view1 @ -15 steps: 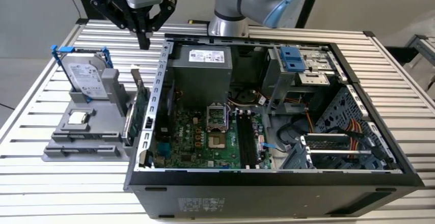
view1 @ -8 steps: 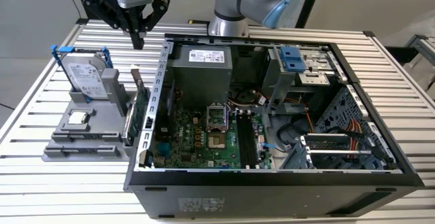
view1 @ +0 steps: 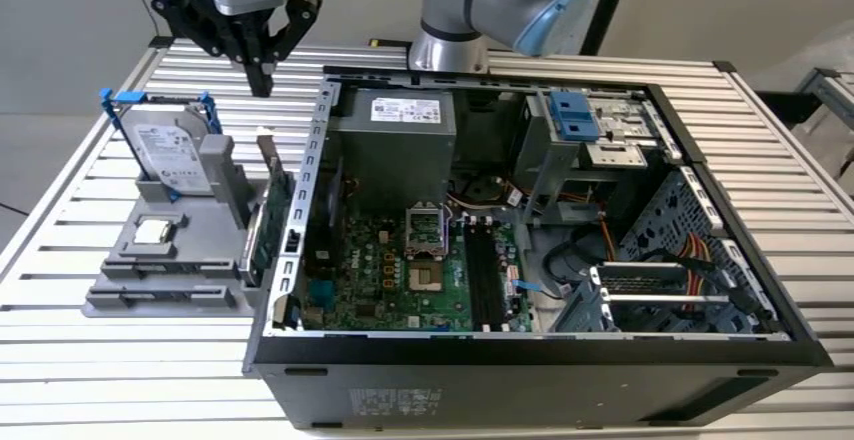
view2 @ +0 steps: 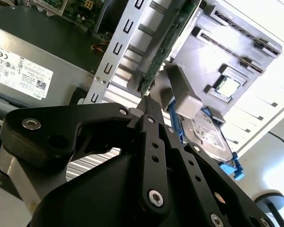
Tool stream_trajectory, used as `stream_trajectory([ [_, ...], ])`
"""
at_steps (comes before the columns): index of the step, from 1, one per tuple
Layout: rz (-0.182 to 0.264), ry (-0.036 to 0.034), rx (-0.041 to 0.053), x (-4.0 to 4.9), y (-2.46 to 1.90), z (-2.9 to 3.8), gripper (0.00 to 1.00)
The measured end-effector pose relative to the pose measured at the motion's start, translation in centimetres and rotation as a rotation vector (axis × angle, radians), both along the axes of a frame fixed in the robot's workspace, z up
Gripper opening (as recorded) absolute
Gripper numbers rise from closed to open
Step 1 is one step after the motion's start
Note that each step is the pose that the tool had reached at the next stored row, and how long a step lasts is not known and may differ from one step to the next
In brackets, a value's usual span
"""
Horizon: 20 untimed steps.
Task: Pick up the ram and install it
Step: 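Reach for the ram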
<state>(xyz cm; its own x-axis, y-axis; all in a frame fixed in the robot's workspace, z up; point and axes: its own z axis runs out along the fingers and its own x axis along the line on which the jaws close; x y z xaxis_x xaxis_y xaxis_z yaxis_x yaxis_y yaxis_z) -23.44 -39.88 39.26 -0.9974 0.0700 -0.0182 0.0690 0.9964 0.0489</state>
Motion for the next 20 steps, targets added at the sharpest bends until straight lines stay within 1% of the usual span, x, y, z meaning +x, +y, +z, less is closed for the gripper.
stream_trajectory([
  [20, 0.001, -0.0001, 0.0, -2.14, 0.0, 0.0, 0.0],
])
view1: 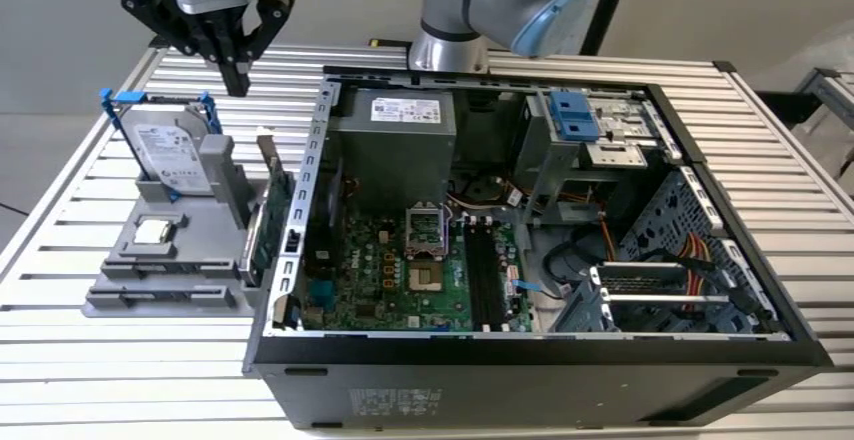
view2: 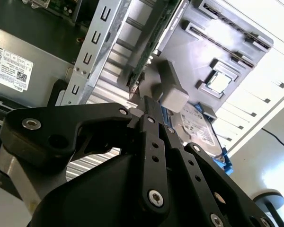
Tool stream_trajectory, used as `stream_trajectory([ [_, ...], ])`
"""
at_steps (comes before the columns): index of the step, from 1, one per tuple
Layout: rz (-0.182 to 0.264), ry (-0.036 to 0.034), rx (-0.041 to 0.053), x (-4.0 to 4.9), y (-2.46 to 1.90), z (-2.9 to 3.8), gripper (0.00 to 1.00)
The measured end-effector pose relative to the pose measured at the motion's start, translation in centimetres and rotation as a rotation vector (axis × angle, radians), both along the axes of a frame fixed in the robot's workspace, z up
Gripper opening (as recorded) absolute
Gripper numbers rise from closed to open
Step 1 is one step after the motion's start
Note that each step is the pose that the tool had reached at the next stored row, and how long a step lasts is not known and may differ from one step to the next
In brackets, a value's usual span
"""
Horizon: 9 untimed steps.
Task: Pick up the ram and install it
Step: 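Reach for the ram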
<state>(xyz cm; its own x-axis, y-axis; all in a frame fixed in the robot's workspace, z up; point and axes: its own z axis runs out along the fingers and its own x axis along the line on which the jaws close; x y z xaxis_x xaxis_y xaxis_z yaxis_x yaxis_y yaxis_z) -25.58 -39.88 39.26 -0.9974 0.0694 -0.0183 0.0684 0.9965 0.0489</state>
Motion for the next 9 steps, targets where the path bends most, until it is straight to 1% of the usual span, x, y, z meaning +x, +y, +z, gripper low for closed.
stream_trajectory([
  [9, 0.0, 0.0001, 0.0, -0.89, 0.0, 0.0, 0.0],
])
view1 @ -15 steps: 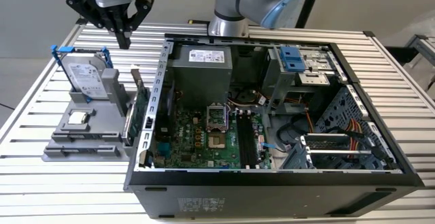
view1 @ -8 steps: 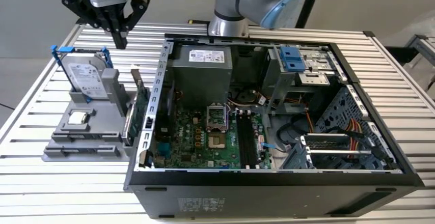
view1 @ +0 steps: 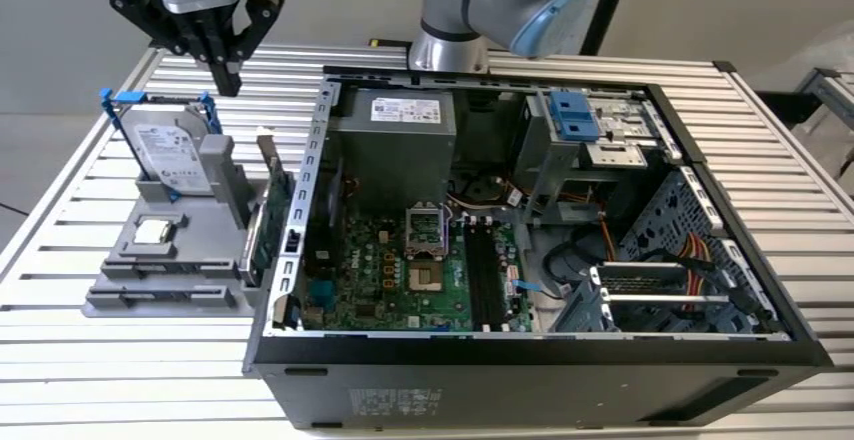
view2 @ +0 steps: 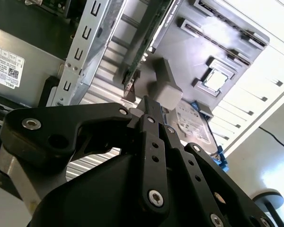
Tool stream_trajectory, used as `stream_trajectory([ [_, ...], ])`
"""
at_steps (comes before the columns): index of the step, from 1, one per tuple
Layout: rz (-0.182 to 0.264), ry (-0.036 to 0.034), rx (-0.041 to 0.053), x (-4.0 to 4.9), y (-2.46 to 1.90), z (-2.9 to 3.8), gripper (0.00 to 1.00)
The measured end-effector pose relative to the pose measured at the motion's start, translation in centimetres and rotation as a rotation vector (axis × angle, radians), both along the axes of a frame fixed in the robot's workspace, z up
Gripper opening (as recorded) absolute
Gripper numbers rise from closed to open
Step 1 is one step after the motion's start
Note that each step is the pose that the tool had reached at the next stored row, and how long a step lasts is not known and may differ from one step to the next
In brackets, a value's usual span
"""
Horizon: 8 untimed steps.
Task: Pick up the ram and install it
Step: 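Reach for the ram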
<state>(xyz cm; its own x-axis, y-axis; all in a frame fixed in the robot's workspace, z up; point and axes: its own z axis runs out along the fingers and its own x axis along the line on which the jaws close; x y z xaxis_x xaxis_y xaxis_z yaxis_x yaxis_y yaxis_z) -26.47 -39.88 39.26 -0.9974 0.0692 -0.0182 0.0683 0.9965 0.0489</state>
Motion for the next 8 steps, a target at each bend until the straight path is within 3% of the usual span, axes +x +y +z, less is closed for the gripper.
stream_trajectory([
  [8, 0.0, 0.0, 0.0, -0.72, 0.0, 0.0, 0.0],
])
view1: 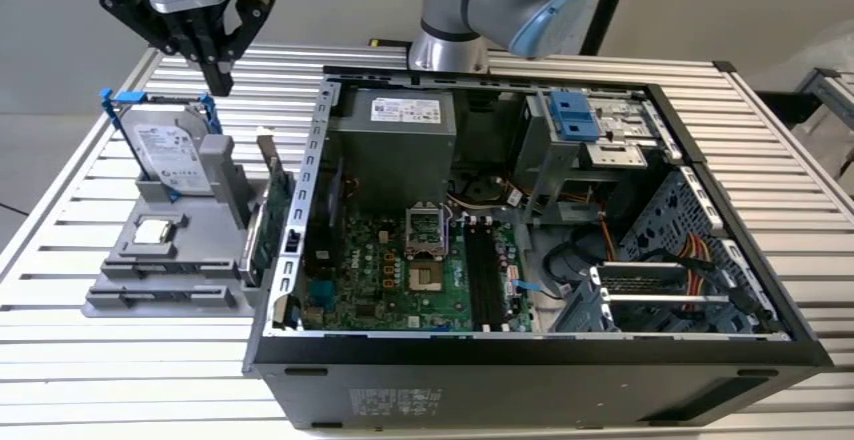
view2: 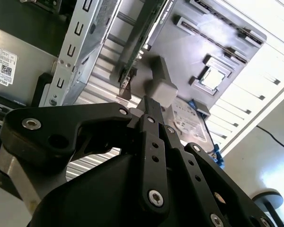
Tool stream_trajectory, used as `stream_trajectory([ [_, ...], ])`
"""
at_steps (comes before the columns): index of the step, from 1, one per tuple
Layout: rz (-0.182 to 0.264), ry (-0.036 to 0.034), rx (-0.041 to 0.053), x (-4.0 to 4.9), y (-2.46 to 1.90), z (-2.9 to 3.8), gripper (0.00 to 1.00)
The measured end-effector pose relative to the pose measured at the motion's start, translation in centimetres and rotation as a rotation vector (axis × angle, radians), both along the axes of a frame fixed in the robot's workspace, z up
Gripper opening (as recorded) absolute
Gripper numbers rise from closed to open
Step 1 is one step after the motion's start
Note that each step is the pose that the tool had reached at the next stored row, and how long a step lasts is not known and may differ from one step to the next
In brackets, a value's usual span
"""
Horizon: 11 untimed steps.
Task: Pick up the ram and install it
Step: 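Reach for the ram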
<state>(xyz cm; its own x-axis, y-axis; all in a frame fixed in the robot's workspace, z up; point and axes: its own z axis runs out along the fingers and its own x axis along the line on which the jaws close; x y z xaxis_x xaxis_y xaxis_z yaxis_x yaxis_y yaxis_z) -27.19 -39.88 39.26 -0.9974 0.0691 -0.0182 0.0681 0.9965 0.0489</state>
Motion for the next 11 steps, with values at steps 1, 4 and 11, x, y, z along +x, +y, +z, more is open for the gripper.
stream_trajectory([
  [1, 0.0, 0.0, 0.0, -0.09, 0.0, 0.0, 0.0],
  [4, 0.0, 0.0, 0.0, -0.37, 0.0, 0.0, 0.0],
  [11, 0.0, 0.0001, 0.0, -1.04, 0.0, 0.0, 0.0],
])
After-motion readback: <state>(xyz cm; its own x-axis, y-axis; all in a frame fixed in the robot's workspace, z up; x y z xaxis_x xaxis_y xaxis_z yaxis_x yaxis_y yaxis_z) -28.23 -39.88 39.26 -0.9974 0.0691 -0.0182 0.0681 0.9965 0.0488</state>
